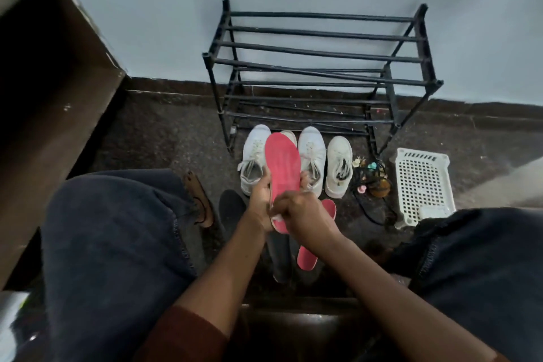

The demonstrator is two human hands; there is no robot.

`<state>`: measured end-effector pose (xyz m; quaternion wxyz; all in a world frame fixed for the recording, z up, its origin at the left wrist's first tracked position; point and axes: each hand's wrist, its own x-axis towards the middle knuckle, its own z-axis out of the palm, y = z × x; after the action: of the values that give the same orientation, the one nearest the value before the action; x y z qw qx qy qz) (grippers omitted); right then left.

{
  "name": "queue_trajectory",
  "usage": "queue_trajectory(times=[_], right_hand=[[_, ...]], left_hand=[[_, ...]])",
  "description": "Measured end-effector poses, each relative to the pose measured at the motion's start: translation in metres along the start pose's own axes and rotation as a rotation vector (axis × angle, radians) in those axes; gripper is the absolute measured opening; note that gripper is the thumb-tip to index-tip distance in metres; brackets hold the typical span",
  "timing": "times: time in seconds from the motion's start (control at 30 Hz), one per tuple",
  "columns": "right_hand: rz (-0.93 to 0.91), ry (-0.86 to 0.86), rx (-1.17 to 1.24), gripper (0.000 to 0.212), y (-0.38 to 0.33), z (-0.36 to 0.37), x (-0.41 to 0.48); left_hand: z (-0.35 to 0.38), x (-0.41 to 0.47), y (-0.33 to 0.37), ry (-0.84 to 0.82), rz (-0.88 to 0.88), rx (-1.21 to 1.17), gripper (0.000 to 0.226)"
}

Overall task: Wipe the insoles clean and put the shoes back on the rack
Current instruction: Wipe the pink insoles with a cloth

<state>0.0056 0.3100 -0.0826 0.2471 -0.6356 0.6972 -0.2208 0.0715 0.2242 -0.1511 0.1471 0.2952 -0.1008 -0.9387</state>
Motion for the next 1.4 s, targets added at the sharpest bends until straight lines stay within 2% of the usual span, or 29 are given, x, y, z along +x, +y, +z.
queue_trajectory(times=[0.13, 0.23, 0.37, 0.5, 0.6, 0.73, 0.8, 0.93, 1.0, 1.07, 1.17, 1.27, 1.4], right_hand=[[-0.127, 0.024, 0.026, 0.022, -0.007, -0.002, -0.007], [-0.056, 0.137, 0.008, 0.019, -0.001, -0.005, 0.002], [0.109, 0.269, 0.002, 0.014, -0.001, -0.011, 0.015], [0.02, 0.156, -0.011, 0.019, -0.015, -0.003, 0.001], [-0.092, 0.026, 0.012, 0.024, -0.021, 0.0, -0.02], [-0.19, 0.065, 0.005, 0.019, -0.022, -0.01, -0.023], [-0.099, 0.145, 0.024, 0.016, -0.014, -0.014, -0.009], [0.227, 0.349, 0.122, 0.021, 0.005, -0.023, 0.014], [0.27, 0.403, 0.131, 0.023, 0.004, -0.027, 0.019], [0.16, 0.398, 0.087, 0.023, -0.002, -0.027, 0.017], [-0.086, 0.251, -0.003, 0.015, -0.016, -0.015, 0.0], [-0.139, 0.185, -0.031, 0.007, -0.019, -0.006, -0.01], [-0.165, 0.239, -0.009, 0.016, -0.016, -0.007, -0.012]], left_hand=[[0.001, -0.011, 0.005, -0.004, 0.046, -0.019, 0.067], [0.007, -0.017, -0.001, -0.03, 0.019, 0.025, 0.07], [0.007, -0.021, -0.01, -0.062, 0.02, -0.035, 0.061], [0.006, -0.02, -0.003, -0.045, 0.019, 0.028, 0.072], [-0.001, -0.016, 0.0, 0.009, 0.071, -0.023, 0.07], [0.002, -0.013, 0.004, 0.011, 0.06, -0.044, 0.073], [0.012, -0.013, 0.005, 0.004, 0.026, 0.008, 0.072], [0.02, -0.018, -0.003, -0.065, 0.034, 0.055, 0.062], [0.021, -0.021, -0.004, -0.095, 0.055, 0.016, 0.056], [0.023, -0.02, 0.0, -0.086, 0.063, 0.017, 0.058], [0.025, -0.019, 0.009, -0.054, 0.088, 0.01, 0.064], [0.021, -0.02, 0.01, -0.045, 0.117, -0.057, 0.063], [0.015, -0.016, 0.007, -0.038, 0.087, -0.123, 0.063]])
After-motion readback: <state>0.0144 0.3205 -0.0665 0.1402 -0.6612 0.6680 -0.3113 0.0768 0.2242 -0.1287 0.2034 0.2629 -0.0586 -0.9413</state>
